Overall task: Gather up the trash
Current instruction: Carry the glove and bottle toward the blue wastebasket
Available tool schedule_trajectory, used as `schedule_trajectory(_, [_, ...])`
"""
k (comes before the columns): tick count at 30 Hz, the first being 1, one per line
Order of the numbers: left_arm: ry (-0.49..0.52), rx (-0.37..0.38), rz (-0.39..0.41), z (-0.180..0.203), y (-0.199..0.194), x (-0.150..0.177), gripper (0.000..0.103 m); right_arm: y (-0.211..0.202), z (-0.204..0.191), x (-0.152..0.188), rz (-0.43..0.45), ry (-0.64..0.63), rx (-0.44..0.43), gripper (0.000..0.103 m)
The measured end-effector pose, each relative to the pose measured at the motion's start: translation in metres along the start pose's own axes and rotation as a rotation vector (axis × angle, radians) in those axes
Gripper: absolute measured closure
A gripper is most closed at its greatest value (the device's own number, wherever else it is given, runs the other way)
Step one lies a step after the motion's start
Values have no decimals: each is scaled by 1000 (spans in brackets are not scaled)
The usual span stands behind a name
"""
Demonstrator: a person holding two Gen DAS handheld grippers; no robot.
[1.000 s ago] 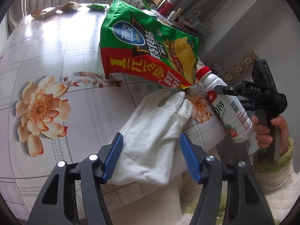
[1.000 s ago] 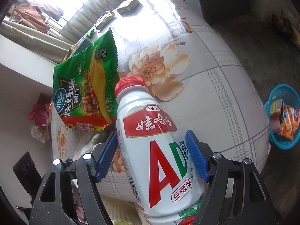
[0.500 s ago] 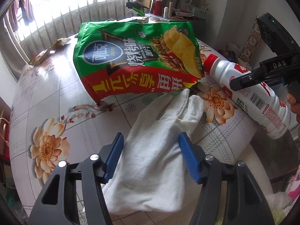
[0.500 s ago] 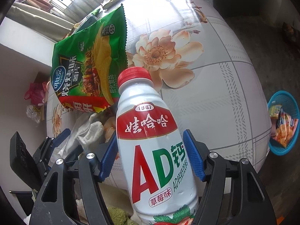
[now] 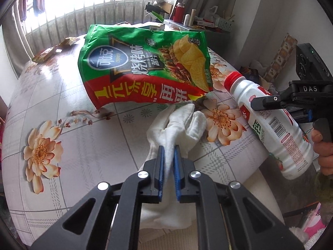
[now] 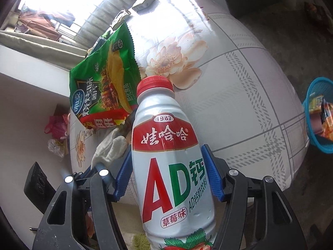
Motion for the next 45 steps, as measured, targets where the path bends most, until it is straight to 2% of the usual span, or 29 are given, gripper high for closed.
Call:
schedule_trajectory(9, [48, -26, 39, 11, -15, -6, 96, -19, 8, -3, 42, 81, -68, 44])
schedule_trajectory(15, [78, -59, 96, 17, -30, -18, 96, -34, 7, -6, 74, 99, -108, 45])
schedule_trajectory(24, [109, -70, 133, 32, -45, -27, 96, -55, 8, -8, 119, 128, -171, 45])
schedule_trajectory(35, [136, 18, 190, 57, -59, -50, 96, -91, 15, -1, 207, 204, -239, 45])
schedule_trajectory(45, [238, 158, 184, 124, -45, -68, 96, -128, 59, 10, 327, 335, -263, 45])
Point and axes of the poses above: each gripper's, at about its wrist camera, not at the fingertips, and y roughly the way its jaws point, z to its right, x to its underside, the point moved 9 cm from there along y, roughly the way its jaws point, and after that the axes turned 13 degrees about z, right-handed, at the moved point
